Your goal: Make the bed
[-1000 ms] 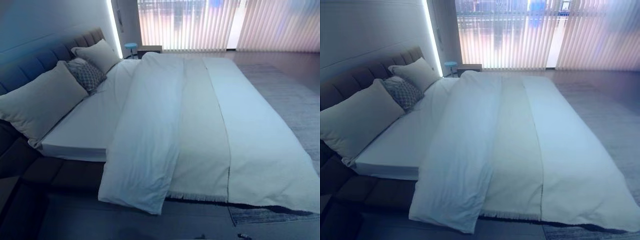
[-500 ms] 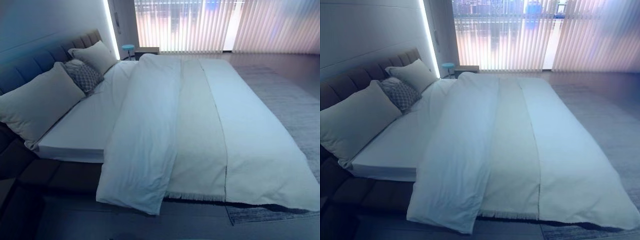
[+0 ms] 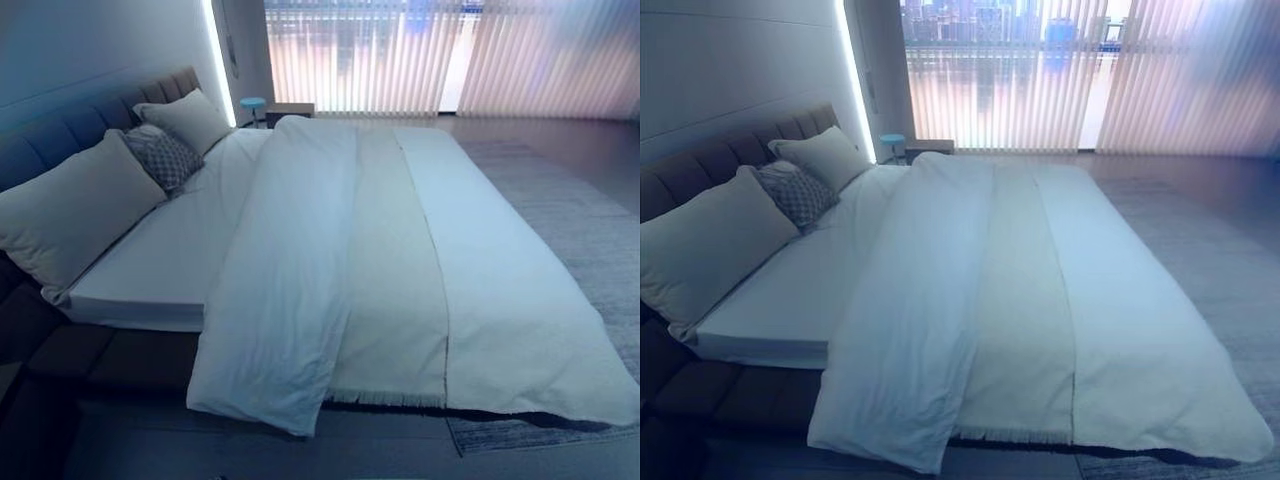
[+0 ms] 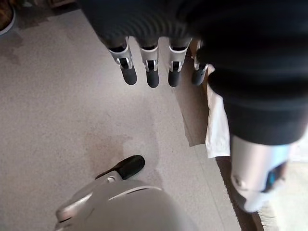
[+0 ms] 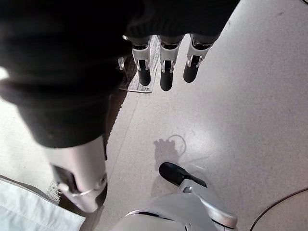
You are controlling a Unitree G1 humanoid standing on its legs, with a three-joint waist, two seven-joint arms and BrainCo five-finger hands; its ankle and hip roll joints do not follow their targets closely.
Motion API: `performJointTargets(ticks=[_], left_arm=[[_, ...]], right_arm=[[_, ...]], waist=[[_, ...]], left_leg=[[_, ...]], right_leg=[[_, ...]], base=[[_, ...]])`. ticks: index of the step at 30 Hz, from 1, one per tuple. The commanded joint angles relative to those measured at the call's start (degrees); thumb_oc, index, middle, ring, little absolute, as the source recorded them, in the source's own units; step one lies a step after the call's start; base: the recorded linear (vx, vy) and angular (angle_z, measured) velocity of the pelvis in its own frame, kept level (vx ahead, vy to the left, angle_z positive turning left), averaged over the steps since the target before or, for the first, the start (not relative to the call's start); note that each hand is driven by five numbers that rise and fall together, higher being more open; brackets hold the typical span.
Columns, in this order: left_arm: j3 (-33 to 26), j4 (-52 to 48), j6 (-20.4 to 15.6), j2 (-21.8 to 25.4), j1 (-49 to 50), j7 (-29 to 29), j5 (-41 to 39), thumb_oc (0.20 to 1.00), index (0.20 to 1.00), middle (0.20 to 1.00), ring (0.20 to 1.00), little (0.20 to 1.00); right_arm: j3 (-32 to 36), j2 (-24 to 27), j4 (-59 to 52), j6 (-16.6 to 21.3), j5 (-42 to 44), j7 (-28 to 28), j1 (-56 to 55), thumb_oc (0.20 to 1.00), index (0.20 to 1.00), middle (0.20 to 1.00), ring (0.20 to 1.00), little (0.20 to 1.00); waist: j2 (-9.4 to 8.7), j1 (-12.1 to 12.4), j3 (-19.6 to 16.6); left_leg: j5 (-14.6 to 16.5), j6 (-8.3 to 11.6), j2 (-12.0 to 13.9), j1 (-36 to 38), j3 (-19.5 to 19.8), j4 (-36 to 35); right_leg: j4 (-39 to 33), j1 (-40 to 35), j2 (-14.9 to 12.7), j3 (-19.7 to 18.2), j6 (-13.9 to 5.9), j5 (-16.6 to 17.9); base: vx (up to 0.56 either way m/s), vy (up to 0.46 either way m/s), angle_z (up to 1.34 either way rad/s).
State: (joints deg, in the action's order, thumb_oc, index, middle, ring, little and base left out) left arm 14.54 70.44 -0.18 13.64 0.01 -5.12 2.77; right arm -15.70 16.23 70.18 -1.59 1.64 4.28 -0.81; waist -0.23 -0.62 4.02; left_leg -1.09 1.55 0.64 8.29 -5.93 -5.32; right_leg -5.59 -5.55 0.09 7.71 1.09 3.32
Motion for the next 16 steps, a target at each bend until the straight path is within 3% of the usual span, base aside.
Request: performJointTargets(ticks=[1, 16], left_arm=[[0.0, 1.8, -0.3, -0.2, -3.2, -0.9, 1.3, 1.000, 1.000, 1.000, 1.000, 1.000], [-0.1, 2.1, 0.1, -0.5, -3.1, -0.3, 0.6, 1.000, 1.000, 1.000, 1.000, 1.000]], right_arm=[[-2.0, -0.1, 1.5, 0.2, -1.7, 0.7, 3.4, 1.000, 1.000, 1.000, 1.000, 1.000], [-2.3, -0.3, 1.9, -0.1, -1.9, 0.3, 3.2, 1.000, 1.000, 1.000, 1.000, 1.000]], waist=[[-0.66, -0.2, 0.4], [-0.57, -0.3, 0.4]], left_leg=[[1.3, 0.63, -2.4, -1.2, -0.4, 0.3], [1.5, 0.66, -2.4, -0.9, -0.4, 0.3]], right_leg=[[0.6, -1.4, -0.8, -0.1, -6.90, -1.8], [0.6, -1.6, -0.8, 0.0, -6.91, -2.0]], base=[[0.00, 0.000, 0.00], [0.00, 0.000, 0.00]])
